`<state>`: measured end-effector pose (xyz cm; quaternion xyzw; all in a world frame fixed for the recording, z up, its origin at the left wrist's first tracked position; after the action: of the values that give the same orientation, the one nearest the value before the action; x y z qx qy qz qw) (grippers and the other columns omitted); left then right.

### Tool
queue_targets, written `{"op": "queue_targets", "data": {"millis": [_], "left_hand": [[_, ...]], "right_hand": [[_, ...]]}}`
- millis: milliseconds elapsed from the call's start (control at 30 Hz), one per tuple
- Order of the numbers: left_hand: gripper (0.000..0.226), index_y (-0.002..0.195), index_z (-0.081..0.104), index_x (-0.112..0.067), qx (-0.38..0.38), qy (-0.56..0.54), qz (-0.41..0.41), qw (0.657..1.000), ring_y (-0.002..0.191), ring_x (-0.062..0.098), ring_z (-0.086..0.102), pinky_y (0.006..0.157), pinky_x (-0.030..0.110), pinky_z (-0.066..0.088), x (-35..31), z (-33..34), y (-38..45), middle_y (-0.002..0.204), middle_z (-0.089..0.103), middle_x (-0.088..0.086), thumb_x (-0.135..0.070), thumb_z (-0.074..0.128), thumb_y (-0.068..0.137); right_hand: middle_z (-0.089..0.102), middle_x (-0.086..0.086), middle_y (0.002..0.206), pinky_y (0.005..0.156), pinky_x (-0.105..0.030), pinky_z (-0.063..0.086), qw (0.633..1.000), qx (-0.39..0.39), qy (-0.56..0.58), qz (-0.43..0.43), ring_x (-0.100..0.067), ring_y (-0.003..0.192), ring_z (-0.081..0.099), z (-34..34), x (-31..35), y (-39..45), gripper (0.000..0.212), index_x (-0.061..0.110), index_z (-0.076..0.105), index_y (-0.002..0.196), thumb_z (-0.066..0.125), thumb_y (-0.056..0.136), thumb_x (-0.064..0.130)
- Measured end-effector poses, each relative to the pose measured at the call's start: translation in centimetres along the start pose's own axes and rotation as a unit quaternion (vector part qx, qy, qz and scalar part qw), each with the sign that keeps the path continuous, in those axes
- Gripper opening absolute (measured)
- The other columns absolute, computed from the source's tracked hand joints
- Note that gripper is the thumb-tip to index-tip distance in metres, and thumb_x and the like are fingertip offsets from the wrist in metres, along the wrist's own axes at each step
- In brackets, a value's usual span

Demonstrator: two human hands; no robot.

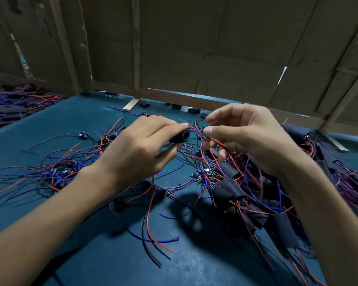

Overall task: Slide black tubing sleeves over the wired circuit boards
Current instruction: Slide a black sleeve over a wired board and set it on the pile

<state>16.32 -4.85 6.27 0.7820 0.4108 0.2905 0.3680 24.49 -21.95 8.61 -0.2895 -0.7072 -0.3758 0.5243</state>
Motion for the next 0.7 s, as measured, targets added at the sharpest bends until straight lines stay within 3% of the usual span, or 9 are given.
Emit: {"op": "queue_targets", "data": {"millis": [100,167,300,467,533,633,700], "left_hand": [[0.028,0.119,0.069,0.004,0.004,-0.009,0.006,1.0,0.098,0.032,0.069,0.088,0.045,0.055,-1.0,0.2,0.2,0.111,0.071,0.016,-0.009,0.066,0.095],[0.026,0.118,0.069,0.006,0.014,-0.017,0.004,1.0,0.097,0.033,0.069,0.088,0.044,0.055,-1.1,0.3,0.2,0.109,0.071,0.017,-0.007,0.065,0.095],[0.035,0.128,0.062,0.008,0.04,-0.039,-0.025,0.998,0.102,0.033,0.067,0.095,0.042,0.052,-0.4,0.6,0.1,0.115,0.068,0.019,-0.005,0.065,0.096],[0.041,0.134,0.055,0.011,0.056,-0.062,-0.01,0.996,0.107,0.032,0.067,0.096,0.042,0.052,-1.3,1.5,0.0,0.122,0.066,0.02,-0.003,0.063,0.097],[0.038,0.13,0.058,0.012,0.06,-0.064,0.0,0.996,0.105,0.033,0.068,0.093,0.043,0.053,-1.6,1.8,-0.1,0.121,0.068,0.02,-0.003,0.064,0.096],[0.033,0.126,0.063,0.009,0.065,-0.074,-0.014,0.995,0.101,0.032,0.069,0.091,0.043,0.054,-1.0,2.2,-0.1,0.116,0.07,0.018,-0.004,0.064,0.095],[0.034,0.125,0.065,0.005,0.092,-0.095,-0.039,0.99,0.1,0.03,0.068,0.092,0.041,0.054,-0.4,2.6,-0.4,0.112,0.07,0.015,-0.006,0.063,0.093]], "right_hand": [[0.072,-0.008,0.068,0.042,-0.02,0.042,0.994,-0.018,-0.102,-0.031,-0.008,0.053,0.062,1.1,-0.1,0.1,0.012,0.003,0.071,0.088,0.081,0.082,0.005],[0.073,-0.004,0.07,0.046,-0.019,0.043,0.992,-0.004,-0.121,-0.039,-0.003,0.052,0.059,2.0,-0.5,0.2,0.008,0.004,0.076,0.09,0.079,0.083,0.003],[0.077,-0.009,0.081,0.054,-0.025,0.051,0.992,-0.013,-0.12,-0.027,-0.012,0.062,0.06,2.1,-1.0,0.3,0.02,0.009,0.079,0.1,0.075,0.086,-0.004],[0.075,-0.009,0.071,0.045,-0.019,0.042,0.993,-0.054,-0.105,-0.003,-0.01,0.052,0.06,1.9,-1.8,0.5,0.01,0.005,0.074,0.084,0.082,0.079,0.0],[0.074,-0.01,0.067,0.047,-0.026,0.042,0.986,-0.057,-0.157,0.01,-0.015,0.049,0.057,1.9,-2.4,0.6,0.012,0.008,0.072,0.077,0.084,0.08,0.01],[0.073,-0.006,0.065,0.057,-0.036,0.054,0.964,-0.044,-0.26,0.031,-0.017,0.051,0.063,1.1,-2.3,0.6,0.032,0.014,0.072,0.071,0.084,0.076,0.043],[0.073,-0.004,0.065,0.063,-0.035,0.056,0.962,-0.097,-0.256,0.014,-0.013,0.054,0.065,-1.2,-1.4,1.8,0.032,0.018,0.075,0.072,0.081,0.074,0.049]]}}
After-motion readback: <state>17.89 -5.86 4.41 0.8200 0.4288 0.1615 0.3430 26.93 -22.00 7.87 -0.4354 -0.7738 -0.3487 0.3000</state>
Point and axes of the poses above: each hand's wrist, its own y-axis towards the middle knuckle, its own z-axis out of the palm, x = y × z, the point moved 6 cm from there along y, towards the middle knuckle
